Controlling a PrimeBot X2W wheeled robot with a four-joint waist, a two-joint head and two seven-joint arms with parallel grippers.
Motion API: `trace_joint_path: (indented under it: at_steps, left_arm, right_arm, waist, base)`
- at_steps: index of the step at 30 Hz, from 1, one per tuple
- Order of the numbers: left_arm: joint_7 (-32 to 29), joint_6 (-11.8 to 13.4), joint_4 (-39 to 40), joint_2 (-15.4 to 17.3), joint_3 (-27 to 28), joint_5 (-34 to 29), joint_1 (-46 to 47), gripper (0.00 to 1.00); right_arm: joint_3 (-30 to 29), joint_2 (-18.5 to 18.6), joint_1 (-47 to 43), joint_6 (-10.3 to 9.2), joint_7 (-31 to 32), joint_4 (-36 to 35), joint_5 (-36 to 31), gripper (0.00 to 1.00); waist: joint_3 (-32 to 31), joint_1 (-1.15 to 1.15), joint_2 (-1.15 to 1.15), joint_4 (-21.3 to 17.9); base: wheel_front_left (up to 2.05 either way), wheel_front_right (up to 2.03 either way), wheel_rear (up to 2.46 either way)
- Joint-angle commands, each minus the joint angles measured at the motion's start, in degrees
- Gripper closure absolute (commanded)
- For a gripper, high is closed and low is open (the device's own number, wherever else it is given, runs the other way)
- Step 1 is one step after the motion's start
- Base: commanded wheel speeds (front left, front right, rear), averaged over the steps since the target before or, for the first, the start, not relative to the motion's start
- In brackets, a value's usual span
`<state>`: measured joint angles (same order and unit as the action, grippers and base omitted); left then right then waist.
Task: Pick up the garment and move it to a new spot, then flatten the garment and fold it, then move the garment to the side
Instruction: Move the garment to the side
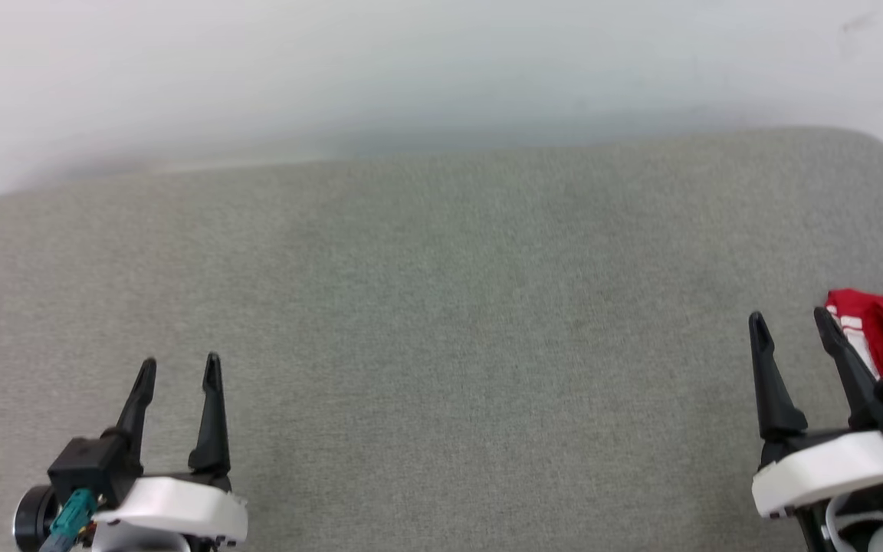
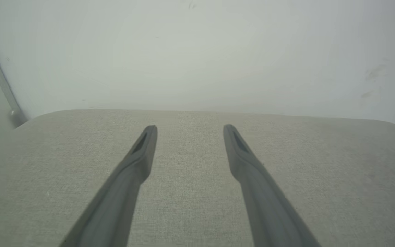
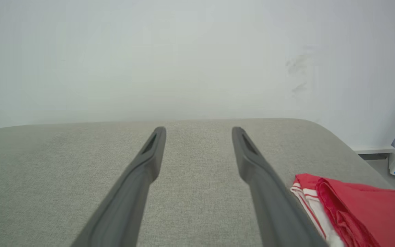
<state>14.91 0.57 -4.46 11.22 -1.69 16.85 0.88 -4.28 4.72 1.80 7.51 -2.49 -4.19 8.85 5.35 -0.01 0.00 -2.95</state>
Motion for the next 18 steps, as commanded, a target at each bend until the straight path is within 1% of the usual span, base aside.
trace_joint_path:
  at_steps: [1,4,11,18]
  left_arm:
    - [0.3,-0.3,-0.1,0.2,0.4,-0.1,-1.1,0.00]
    - [0.3,-0.6,-0.5,0.1,0.7,-0.7,-2.5,0.00]
    - [0.3,-1.3,-1.3,-0.7,0.7,-1.9,-4.3,0.00]
    - [0.3,-2.1,-2.4,-1.3,1.1,-2.6,-4.6,0.00]
  right_arm:
    - [0.3,-0.4,-1.8,-0.03,0.6,-1.8,-0.5,0.00]
    - [1.4,-0.9,-4.5,-0.03,2.1,-5.0,-1.4,0.00]
    - [3.3,-1.5,-9.1,-0.03,4.6,-10.0,-3.1,0.00]
    - [3.4,-1.8,-10.5,-0.03,5.7,-12.2,-2.8,0.00]
  waist:
    - [-2.0,0.01,0.00,0.9]
    - [-3.2,0.01,0.00,1.1]
    - [-5.6,0.01,0.00,1.5]
    - [-6.2,0.01,0.00,1.8]
  base:
    - [0.00,0.00,0.00]
    - [0.00,0.00,0.00]
    - [0.00,0.00,0.00]
    - [0.00,0.00,0.00]
